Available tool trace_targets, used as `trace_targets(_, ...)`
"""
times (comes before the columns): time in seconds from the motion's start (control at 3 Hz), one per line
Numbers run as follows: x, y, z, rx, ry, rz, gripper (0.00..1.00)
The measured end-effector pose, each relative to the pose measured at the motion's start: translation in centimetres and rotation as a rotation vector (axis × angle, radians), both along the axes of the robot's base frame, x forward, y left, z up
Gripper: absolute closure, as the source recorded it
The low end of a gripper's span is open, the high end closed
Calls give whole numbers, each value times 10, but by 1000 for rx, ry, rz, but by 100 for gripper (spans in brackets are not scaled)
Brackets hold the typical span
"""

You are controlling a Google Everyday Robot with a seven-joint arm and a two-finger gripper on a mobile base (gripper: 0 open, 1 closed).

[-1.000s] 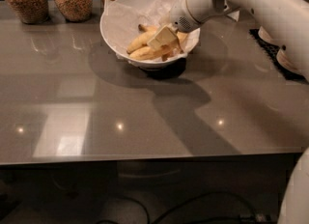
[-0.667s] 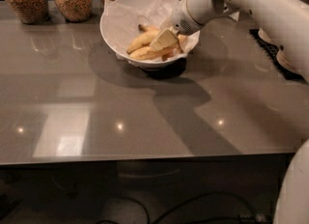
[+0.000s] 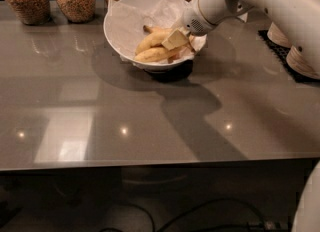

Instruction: Pick banana from white bowl

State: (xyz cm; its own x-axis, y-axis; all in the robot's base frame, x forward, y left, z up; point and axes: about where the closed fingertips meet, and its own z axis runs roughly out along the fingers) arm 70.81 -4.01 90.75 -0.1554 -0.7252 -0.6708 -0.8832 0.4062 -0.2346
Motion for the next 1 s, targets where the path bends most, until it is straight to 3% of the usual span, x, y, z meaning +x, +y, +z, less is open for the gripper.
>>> trace_targets(0.33, -5, 0, 16, 37, -39, -4, 100)
trace_targets(1.0, -12, -6, 47, 218, -101, -27, 100)
